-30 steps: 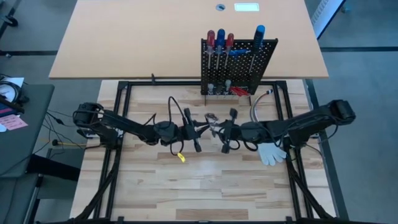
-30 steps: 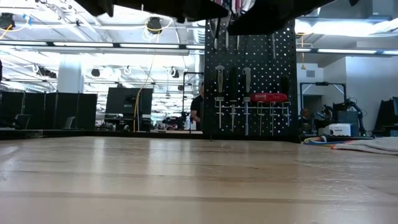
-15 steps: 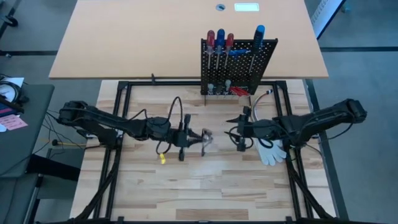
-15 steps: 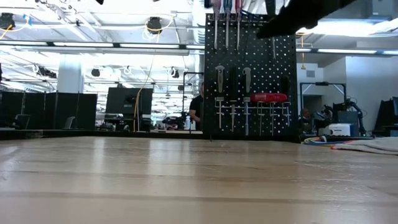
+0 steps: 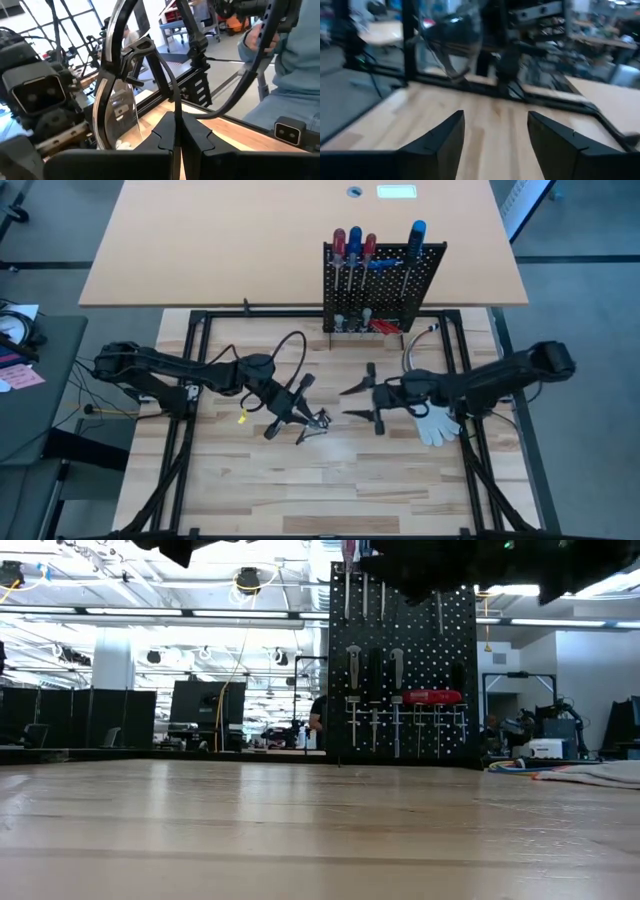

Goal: Hang tools onto peg board
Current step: Hang the safety goggles on the pegboard

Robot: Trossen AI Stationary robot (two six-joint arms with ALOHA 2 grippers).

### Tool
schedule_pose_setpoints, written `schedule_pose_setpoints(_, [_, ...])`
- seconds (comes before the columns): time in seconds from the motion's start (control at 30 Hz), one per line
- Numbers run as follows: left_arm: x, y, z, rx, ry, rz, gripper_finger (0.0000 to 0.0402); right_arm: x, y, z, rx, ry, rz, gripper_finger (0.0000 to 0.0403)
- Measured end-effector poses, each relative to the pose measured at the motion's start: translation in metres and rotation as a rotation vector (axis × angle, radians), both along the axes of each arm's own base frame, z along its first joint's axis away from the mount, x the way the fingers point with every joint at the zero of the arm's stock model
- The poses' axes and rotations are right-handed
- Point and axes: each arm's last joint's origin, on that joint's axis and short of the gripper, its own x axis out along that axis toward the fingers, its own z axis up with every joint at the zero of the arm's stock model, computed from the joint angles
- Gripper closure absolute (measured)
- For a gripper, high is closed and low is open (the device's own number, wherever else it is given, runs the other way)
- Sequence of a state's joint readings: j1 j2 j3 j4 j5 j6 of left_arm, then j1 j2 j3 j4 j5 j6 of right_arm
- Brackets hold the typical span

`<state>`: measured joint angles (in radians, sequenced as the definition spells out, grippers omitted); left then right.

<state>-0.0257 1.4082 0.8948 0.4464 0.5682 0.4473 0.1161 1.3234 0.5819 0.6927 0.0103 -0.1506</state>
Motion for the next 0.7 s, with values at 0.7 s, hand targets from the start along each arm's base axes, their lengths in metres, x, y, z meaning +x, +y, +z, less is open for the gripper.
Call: schedule_pose_setpoints(0.7, [0.000, 0.000, -0.001, 0.000, 0.005, 0.000, 0.0398, 0.071, 0.001, -0.018, 0.108, -0.053, 0.280, 0.0158])
